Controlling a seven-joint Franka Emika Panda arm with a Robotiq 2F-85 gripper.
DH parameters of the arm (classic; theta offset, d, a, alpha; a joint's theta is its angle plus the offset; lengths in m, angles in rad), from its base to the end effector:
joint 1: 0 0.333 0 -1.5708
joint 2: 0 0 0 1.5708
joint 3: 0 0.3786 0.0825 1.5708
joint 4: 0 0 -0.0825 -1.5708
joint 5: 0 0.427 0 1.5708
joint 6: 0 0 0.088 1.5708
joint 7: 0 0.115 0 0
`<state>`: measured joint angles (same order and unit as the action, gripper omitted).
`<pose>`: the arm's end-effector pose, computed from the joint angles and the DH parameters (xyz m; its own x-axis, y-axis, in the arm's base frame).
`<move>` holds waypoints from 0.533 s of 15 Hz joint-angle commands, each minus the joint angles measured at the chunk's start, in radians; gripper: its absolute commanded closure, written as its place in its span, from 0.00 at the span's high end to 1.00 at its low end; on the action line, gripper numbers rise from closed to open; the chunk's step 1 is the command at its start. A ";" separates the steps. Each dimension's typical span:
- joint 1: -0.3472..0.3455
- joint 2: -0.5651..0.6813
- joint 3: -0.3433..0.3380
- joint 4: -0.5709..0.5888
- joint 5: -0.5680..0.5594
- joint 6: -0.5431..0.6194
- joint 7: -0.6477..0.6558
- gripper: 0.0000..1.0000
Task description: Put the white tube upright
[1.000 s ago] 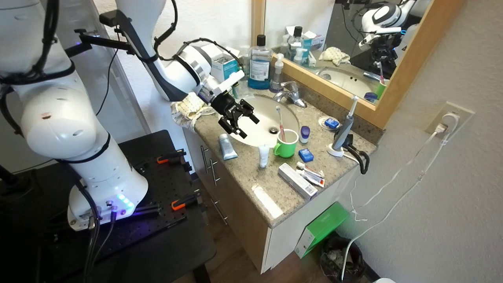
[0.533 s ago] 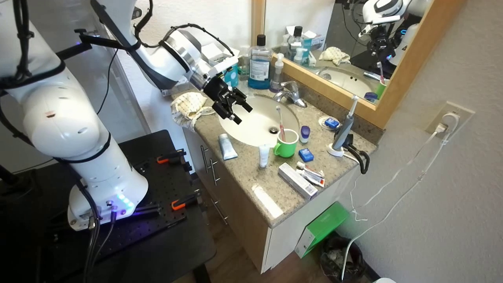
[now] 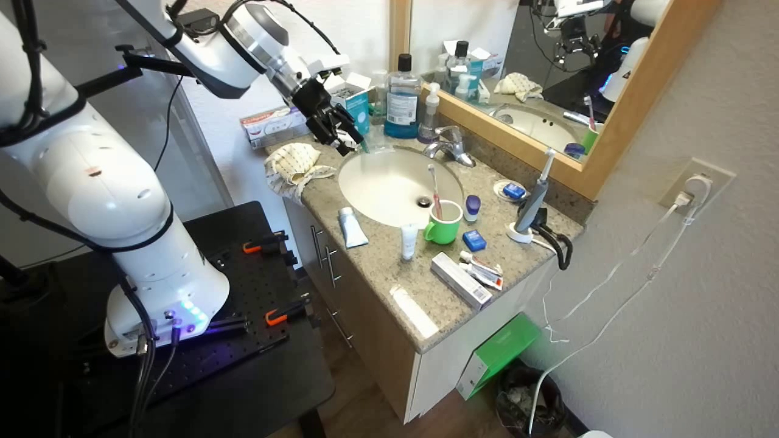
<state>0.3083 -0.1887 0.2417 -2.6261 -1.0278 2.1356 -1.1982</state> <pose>0.3793 0.1799 0.3277 -0.6070 0.3529 -0.7121 0.6868 0.6838 -0.2466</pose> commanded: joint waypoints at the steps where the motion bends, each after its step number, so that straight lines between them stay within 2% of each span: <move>1: 0.012 -0.008 -0.015 0.076 0.130 0.003 -0.145 1.00; 3: 0.003 0.000 -0.029 0.110 0.200 0.021 -0.218 1.00; 8: -0.039 0.001 -0.110 0.132 0.383 0.128 -0.418 1.00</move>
<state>0.3009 -0.1893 0.1709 -2.5035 -0.7314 2.1989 -1.5100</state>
